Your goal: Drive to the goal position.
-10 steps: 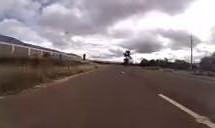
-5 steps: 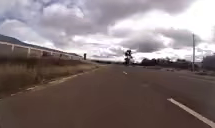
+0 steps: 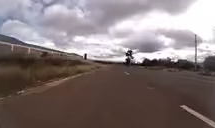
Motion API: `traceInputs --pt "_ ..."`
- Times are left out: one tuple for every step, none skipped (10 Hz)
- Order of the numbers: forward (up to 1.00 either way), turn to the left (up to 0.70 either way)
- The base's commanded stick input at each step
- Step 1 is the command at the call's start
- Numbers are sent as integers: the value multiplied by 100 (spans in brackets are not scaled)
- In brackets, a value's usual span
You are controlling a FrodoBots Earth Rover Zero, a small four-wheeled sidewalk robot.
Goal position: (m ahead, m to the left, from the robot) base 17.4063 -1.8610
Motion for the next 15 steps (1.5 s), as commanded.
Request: traceInputs --pt "70 1" --pt "70 1" --pt "70 1" --pt "70 1" --pt "70 1" --pt "70 1" --pt "70 1" --pt "70 1" --pt "70 1" --pt "70 1" --pt "70 1" --pt "70 1" --pt "70 1" --pt "70 1" --pt "70 1"
